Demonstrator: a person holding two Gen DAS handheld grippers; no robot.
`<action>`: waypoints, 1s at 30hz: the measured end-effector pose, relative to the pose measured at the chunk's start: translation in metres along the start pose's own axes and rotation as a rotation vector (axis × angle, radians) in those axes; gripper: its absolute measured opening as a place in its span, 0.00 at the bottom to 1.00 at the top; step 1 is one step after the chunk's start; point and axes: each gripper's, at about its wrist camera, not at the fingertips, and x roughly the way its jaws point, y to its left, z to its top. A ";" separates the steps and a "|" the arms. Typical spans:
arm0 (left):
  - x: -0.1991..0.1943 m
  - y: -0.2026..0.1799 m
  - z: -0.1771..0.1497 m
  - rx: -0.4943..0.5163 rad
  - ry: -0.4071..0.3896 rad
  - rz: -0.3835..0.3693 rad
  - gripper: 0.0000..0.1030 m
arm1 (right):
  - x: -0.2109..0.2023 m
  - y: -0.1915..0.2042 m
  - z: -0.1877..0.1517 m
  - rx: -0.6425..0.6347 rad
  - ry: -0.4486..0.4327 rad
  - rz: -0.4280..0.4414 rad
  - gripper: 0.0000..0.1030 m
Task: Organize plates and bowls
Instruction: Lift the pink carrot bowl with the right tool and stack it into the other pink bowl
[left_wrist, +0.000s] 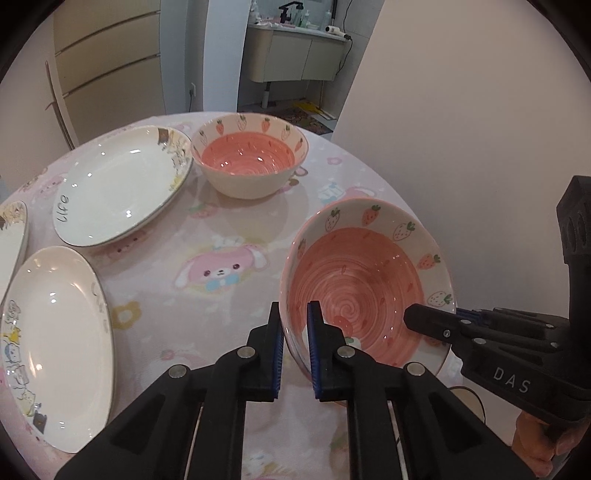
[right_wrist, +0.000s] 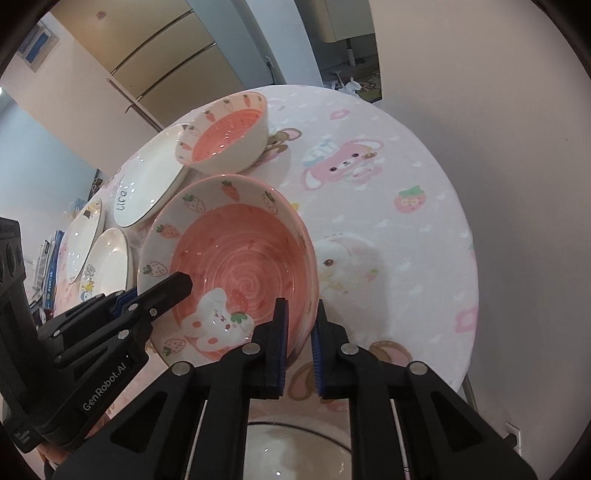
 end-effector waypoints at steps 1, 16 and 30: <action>-0.005 0.002 0.000 0.004 -0.010 0.005 0.13 | -0.002 0.003 0.000 -0.005 -0.003 0.002 0.11; -0.011 0.027 0.009 -0.027 -0.026 0.006 0.13 | 0.007 0.027 0.017 -0.023 -0.013 0.007 0.11; -0.039 0.041 0.079 -0.051 -0.191 0.020 0.13 | -0.020 0.055 0.094 -0.057 -0.161 0.010 0.11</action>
